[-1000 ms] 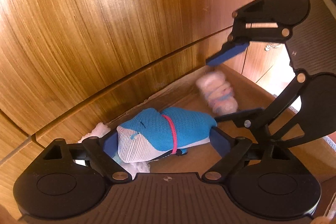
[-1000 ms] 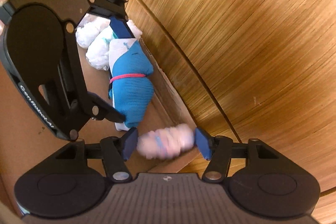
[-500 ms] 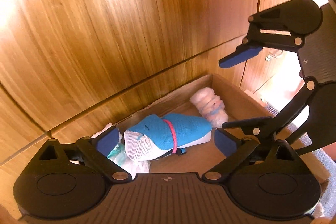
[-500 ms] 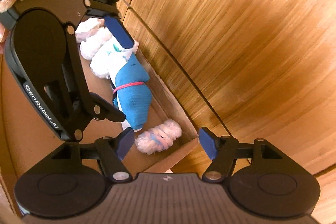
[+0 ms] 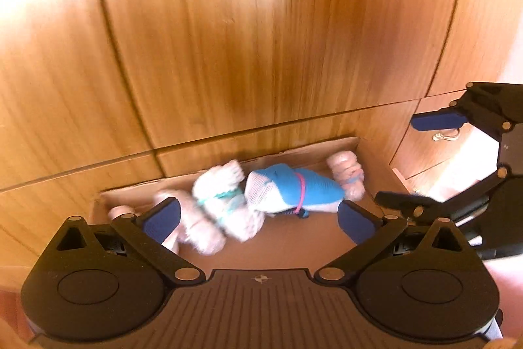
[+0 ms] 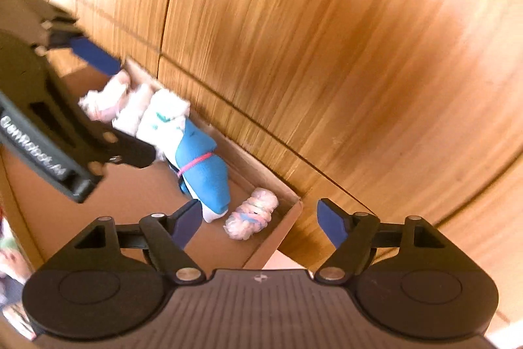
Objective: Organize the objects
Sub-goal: 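Move both grippers back over the remaining toys on the towel, then grasp the pink pompom toy with the left gripper while the right grasps the beige sock, then carry the pink pompom toy and beige sock toward the box, then lower the pompom toy and beige sock into the box and open both grippers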
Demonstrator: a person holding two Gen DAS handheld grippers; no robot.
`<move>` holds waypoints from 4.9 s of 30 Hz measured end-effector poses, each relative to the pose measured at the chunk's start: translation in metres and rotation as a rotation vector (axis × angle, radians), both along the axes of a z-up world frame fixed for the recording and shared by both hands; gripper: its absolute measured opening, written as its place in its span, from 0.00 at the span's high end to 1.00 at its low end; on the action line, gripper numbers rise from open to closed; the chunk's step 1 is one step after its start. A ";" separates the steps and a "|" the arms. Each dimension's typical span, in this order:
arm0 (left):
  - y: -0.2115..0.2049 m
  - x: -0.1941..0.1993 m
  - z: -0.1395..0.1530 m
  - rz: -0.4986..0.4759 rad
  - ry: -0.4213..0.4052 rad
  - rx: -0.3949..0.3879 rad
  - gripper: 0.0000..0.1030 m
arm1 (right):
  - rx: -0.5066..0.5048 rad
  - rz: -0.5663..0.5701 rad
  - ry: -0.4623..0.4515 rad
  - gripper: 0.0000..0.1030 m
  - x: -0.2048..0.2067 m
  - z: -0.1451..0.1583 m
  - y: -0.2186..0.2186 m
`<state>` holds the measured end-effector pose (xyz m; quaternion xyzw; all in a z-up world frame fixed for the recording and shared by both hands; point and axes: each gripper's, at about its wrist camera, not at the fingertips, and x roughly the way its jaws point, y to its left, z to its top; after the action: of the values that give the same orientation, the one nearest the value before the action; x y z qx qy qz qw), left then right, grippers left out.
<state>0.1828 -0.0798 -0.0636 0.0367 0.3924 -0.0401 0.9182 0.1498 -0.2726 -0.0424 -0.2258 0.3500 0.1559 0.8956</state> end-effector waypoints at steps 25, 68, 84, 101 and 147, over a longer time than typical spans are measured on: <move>0.068 -0.245 -0.009 0.119 -0.084 0.015 0.01 | 0.205 -0.108 -0.054 0.13 -0.213 0.022 0.034; 0.023 -0.260 -0.071 -0.043 -0.060 -0.016 0.11 | 0.327 -0.173 0.038 0.60 -0.247 -0.044 0.031; 0.031 -0.256 -0.085 -0.067 -0.040 -0.027 0.55 | 0.345 -0.170 0.079 0.57 -0.238 -0.052 0.023; 0.063 -0.264 -0.020 0.006 -0.092 0.030 0.58 | 0.402 -0.175 0.051 0.61 -0.243 -0.012 0.006; 0.086 -0.064 -0.060 -0.019 0.099 -0.020 0.58 | 0.330 -0.113 0.189 0.61 -0.009 -0.016 0.090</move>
<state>0.1189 0.0062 -0.1239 0.0292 0.4366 -0.0544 0.8975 0.1404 -0.1823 -0.0586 -0.0404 0.4143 0.1811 0.8910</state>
